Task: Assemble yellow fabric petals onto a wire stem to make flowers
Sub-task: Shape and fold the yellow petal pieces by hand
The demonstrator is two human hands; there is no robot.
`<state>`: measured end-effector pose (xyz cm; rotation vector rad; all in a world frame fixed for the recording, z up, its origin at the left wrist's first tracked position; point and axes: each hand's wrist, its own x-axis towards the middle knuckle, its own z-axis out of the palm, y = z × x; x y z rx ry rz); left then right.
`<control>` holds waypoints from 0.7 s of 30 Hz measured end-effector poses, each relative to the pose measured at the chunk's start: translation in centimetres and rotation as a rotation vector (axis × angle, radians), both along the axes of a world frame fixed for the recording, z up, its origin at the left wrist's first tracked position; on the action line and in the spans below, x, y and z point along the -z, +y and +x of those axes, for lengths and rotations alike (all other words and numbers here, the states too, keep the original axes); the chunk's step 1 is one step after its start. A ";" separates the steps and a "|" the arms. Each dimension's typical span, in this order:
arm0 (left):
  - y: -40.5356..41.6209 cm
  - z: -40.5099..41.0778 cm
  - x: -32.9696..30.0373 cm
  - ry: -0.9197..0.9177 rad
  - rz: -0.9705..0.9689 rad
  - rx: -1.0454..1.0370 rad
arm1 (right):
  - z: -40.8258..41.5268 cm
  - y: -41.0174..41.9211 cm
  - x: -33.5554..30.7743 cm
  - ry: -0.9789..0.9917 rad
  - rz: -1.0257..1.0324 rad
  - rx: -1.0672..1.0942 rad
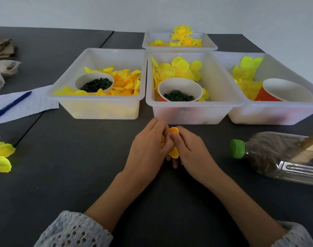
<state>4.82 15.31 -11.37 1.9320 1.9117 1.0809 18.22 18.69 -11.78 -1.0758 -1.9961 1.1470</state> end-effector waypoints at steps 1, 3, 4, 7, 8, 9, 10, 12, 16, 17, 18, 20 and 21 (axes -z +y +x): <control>0.0 0.0 0.0 -0.024 0.007 -0.012 | -0.1 0.0 0.0 0.003 0.006 -0.001; 0.1 0.1 0.0 -0.057 0.025 -0.026 | -0.2 -0.1 0.0 -0.008 0.013 0.008; 0.1 0.1 0.0 -0.064 0.029 -0.031 | -0.3 -0.1 0.0 -0.015 0.011 0.023; 0.2 0.1 0.0 -0.120 0.042 -0.062 | -0.5 0.0 0.1 -0.026 -0.010 0.093; 0.2 0.1 0.0 -0.136 0.044 -0.067 | -0.5 0.0 0.1 -0.022 -0.025 0.111; 0.1 0.2 0.0 -0.142 0.045 -0.066 | -0.5 0.0 0.1 -0.012 -0.043 0.127; 0.1 0.2 0.1 -0.138 0.050 -0.055 | -0.4 0.0 0.0 0.005 -0.065 0.139; 0.0 0.2 0.1 -0.088 0.066 -0.012 | -0.2 0.1 -0.1 0.045 -0.126 0.146; -0.1 0.2 0.4 0.225 0.176 -0.002 | 0.1 0.6 -0.3 0.041 -0.233 0.139; -0.2 0.2 0.5 0.306 0.198 -0.020 | 0.0 0.6 -0.3 0.042 -0.238 0.150; -0.3 0.3 0.5 0.382 0.212 -0.044 | -0.1 0.6 -0.3 0.042 -0.229 0.165; -0.5 0.4 0.3 0.474 0.208 -0.102 | -0.3 0.3 -0.1 0.037 -0.186 0.193; -0.6 0.5 0.2 0.479 0.197 -0.122 | -0.4 0.2 0.0 0.037 -0.164 0.203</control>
